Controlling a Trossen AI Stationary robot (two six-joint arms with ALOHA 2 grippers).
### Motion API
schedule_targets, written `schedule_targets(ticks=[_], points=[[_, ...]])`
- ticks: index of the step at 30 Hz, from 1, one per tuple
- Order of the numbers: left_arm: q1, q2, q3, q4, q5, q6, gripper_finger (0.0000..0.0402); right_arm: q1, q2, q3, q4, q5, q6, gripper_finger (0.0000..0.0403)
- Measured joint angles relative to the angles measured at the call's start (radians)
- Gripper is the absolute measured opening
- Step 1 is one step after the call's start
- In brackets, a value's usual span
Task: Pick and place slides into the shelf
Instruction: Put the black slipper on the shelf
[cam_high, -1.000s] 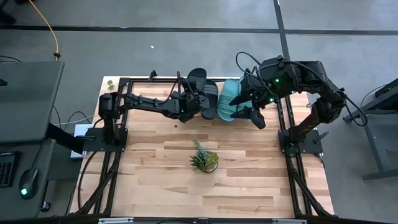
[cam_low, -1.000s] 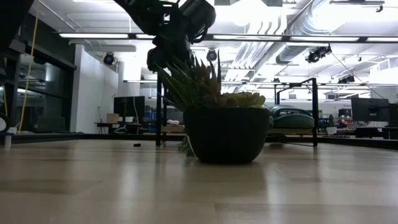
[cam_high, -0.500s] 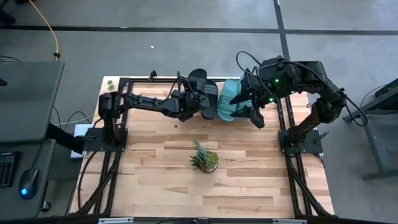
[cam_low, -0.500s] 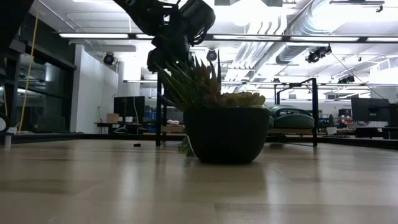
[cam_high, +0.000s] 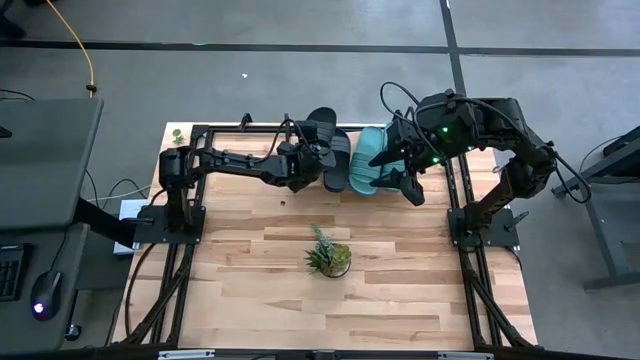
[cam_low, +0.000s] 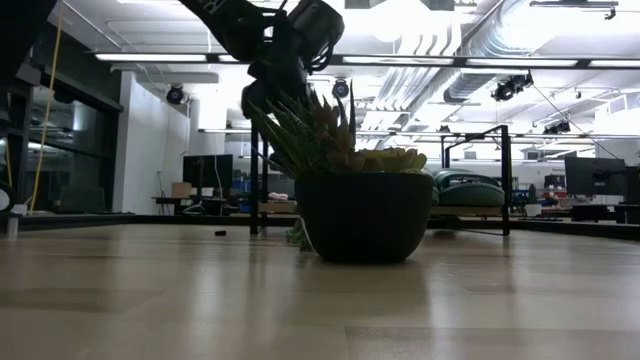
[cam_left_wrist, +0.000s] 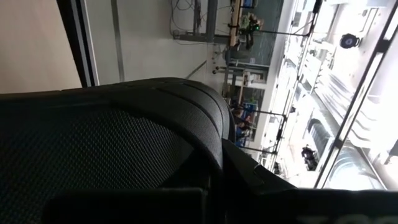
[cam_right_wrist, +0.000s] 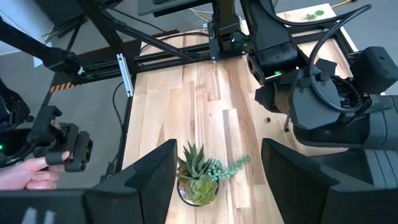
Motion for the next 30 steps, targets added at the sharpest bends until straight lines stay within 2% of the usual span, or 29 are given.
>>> schedule_targets(ticks=[7, 26, 30], points=[[0.002, 0.001, 0.0, -0.029, -0.053, -0.011, 0.0005, 0.0, 0.0, 0.0, 0.0, 0.001, 0.021, 0.0224], [0.013, 0.001, 0.0, -0.086, -0.066, -0.018, 0.0005, -0.003, 0.0, 0.0, -0.025, 0.03, 0.0, 0.0224], [0.013, 0.001, -0.001, -0.119, -0.03, 0.025, 0.0005, -0.003, 0.0, 0.0, -0.04, 0.03, 0.016, 0.0224]])
